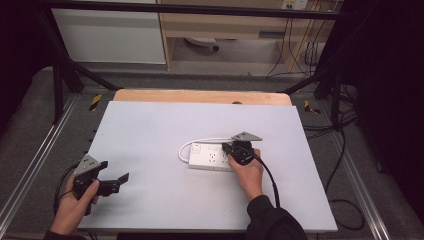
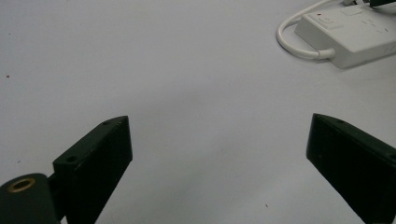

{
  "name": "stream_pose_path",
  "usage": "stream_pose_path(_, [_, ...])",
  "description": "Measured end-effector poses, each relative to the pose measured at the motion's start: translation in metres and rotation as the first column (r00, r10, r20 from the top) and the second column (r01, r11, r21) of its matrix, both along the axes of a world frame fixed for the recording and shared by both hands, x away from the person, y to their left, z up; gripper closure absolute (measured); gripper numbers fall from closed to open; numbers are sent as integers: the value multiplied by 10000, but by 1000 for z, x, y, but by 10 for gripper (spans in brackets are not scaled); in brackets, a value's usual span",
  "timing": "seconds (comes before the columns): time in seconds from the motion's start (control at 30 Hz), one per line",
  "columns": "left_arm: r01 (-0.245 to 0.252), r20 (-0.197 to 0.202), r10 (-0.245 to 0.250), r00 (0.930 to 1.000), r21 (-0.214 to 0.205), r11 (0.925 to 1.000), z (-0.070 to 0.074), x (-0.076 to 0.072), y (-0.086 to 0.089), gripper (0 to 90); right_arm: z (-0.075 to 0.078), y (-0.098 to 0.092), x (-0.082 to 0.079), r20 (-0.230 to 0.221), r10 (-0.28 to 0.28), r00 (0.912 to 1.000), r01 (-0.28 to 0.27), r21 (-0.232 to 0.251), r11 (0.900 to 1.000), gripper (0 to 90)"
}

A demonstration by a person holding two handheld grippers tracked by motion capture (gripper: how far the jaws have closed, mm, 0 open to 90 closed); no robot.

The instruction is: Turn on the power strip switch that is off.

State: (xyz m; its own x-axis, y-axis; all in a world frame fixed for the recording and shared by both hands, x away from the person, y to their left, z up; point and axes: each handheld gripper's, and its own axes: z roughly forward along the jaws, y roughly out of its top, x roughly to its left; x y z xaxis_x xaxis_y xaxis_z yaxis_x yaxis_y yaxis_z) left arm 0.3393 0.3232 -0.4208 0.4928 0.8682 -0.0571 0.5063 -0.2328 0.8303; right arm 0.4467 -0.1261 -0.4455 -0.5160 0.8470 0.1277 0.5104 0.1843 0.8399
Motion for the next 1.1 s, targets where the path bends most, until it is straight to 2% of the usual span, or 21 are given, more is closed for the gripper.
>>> stream_pose_path(1.1, [-7, 7, 7, 10000, -14, 10000, 0, 0, -1, 70, -2, 3, 0, 69, 3, 10000, -3, 91, 10000, 900])
